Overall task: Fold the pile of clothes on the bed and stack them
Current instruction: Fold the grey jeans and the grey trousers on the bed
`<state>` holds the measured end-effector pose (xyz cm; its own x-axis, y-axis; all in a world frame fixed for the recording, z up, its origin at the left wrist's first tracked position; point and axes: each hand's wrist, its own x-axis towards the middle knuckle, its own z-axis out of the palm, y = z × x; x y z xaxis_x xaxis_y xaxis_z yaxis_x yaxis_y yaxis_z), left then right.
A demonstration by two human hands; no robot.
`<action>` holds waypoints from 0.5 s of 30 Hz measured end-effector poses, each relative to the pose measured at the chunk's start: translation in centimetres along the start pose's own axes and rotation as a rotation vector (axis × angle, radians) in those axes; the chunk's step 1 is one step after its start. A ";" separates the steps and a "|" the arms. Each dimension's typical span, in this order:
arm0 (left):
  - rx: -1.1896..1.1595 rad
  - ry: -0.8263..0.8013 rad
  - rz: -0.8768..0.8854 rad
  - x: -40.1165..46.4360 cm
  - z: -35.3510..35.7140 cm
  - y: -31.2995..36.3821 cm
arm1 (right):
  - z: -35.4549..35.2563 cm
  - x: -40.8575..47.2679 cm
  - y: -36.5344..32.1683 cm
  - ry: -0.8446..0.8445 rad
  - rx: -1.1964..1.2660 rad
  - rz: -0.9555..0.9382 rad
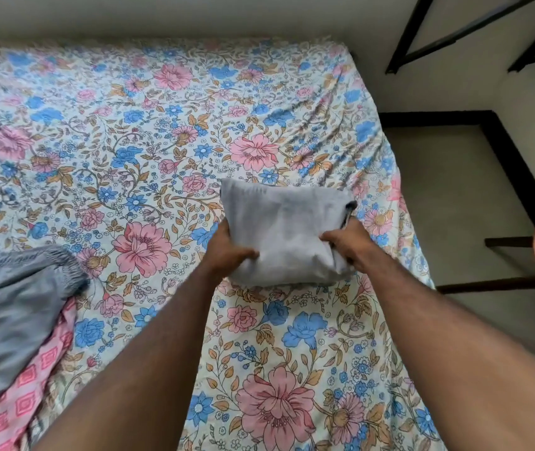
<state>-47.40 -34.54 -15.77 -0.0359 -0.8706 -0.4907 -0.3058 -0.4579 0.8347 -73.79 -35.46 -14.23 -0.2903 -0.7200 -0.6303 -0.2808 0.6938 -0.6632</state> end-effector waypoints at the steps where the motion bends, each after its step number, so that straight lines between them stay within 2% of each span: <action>1: 0.030 -0.027 -0.026 -0.1 0.1 -0.8 | 0.5 0.2 0.7 0.023 -0.040 0.011; 6: 0.025 -0.032 -0.069 -0.6 0.5 -1.9 | 2.0 0.2 2.1 0.142 -0.105 -0.091; 12: 0.147 0.100 0.007 -2.8 0.3 -1.3 | 3.9 -1.5 1.6 0.555 -0.639 -0.361; 13: 0.178 0.134 0.018 -3.2 0.1 -1.3 | 4.3 -2.0 1.3 0.582 -0.671 -0.427; 15: 0.210 0.177 0.043 -4.2 -1.0 -1.6 | 5.7 -3.0 0.5 0.534 -0.688 -0.525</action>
<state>-45.85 -30.28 -14.78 0.1084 -0.9149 -0.3888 -0.4992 -0.3883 0.7746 -67.79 -33.02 -14.95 -0.3026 -0.9519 0.0481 -0.9069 0.2721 -0.3216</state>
